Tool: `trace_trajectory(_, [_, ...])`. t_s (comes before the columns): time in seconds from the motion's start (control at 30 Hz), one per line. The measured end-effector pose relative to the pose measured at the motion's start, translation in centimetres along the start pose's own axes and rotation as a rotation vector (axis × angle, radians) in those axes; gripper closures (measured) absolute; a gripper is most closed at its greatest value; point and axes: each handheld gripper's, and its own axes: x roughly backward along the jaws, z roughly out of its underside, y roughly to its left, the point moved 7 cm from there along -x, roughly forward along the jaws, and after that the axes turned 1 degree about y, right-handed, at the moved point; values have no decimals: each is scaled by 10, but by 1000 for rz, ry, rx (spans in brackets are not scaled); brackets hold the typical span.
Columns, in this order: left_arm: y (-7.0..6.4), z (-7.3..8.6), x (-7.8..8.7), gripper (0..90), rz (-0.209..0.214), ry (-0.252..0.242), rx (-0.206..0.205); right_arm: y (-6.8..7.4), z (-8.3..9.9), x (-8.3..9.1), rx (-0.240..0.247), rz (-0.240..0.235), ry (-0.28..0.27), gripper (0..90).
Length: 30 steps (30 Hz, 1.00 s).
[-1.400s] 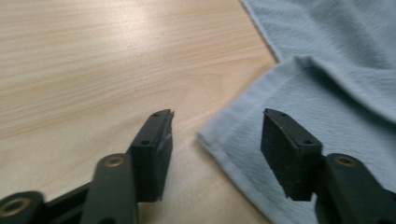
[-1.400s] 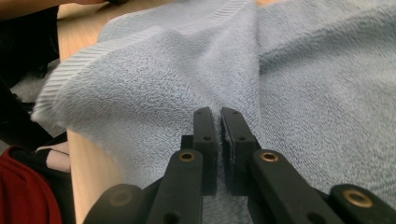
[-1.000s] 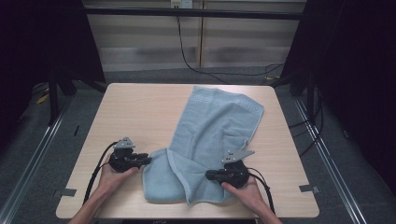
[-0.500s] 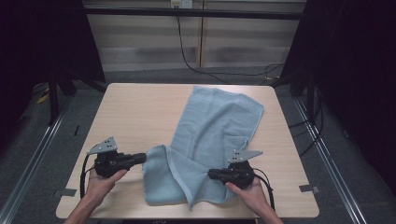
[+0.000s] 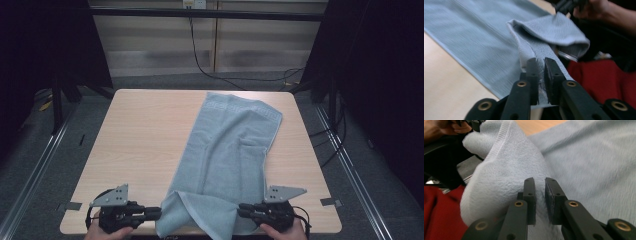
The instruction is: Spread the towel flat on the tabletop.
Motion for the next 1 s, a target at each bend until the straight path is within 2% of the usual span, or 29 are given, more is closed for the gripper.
trace_trajectory(0.03, [-2, 0, 2, 741, 15, -10, -15, 2, 7, 9, 9, 15, 4, 760])
trace_trajectory(0.07, [0, -1, 3, 709, 0, -18, -21, 1, 8, 12, 10, 29, -2, 750])
trace_trajectory(0.13, [7, -8, 9, 693, 23, -70, 11, 0, 7, 16, 6, 38, -13, 736])
trace_trajectory(0.17, [13, -11, 10, 662, -4, -75, 22, -7, 2, 19, -5, 54, -30, 702])
trace_trajectory(0.23, [25, -16, 9, 657, -25, -85, 45, -10, 1, 19, -7, 59, -29, 695])
trace_trajectory(0.3, [50, -18, 1, 641, -109, -43, 88, -21, -4, 17, -8, 98, -26, 660])
trace_trajectory(0.37, [71, -17, -11, 611, -162, 14, 127, -32, -7, 16, -19, 137, -27, 646])
trace_trajectory(0.4, [85, -17, -21, 598, -175, 58, 142, -39, -9, 15, -30, 150, -29, 638])
trace_trajectory(0.43, [94, -17, -30, 587, -179, 91, 145, -48, -11, 14, -35, 168, -27, 622])
trace_trajectory(0.5, [109, -21, -42, 558, -230, 113, 134, -63, -13, 11, -48, 208, -15, 598])
trace_trajectory(0.53, [116, -24, -51, 547, -232, 128, 136, -72, -14, 9, -51, 231, -6, 588])
trace_trajectory(0.57, [121, -26, -56, 532, -253, 142, 124, -82, -14, 7, -67, 261, 0, 576])
trace_trajectory(0.6, [124, -28, -61, 520, -259, 142, 119, -97, -15, 6, -84, 314, 9, 562])
trace_trajectory(0.63, [126, -30, -66, 520, -260, 147, 122, -97, -15, 6, -84, 314, 9, 562])
trace_trajectory(0.67, [128, -31, -72, 517, -268, 154, 105, -105, -15, 6, -91, 336, 10, 557])
trace_trajectory(0.73, [129, -28, -78, 505, -287, 188, 104, -117, -15, 6, -108, 372, 11, 540])
trace_trajectory(0.77, [128, -26, -81, 499, -284, 195, 89, -122, -14, 6, -109, 388, 15, 530])
trace_trajectory(0.8, [126, -25, -82, 506, -315, 208, 62, -127, -13, 7, -118, 411, 14, 523])
trace_trajectory(0.83, [125, -25, -83, 516, -318, 217, 46, -129, -12, 8, -128, 420, 14, 523])
trace_trajectory(0.87, [122, -25, -84, 543, -315, 226, 31, -130, -11, 7, -127, 420, 15, 521])
trace_trajectory(0.9, [120, -24, -84, 640, -344, 240, -8, -131, -9, 8, -123, 436, 28, 517])
trace_trajectory(0.93, [118, -24, -85, 706, -333, 240, -27, -131, -8, 8, -123, 434, 30, 521])
trace_trajectory(0.97, [117, -24, -86, 798, -322, 247, -27, -132, -7, 7, -128, 431, 37, 548])
trace_trajectory(1.0, [115, -24, -86, 842, -337, 251, -44, -132, -6, 7, -127, 432, 43, 585])
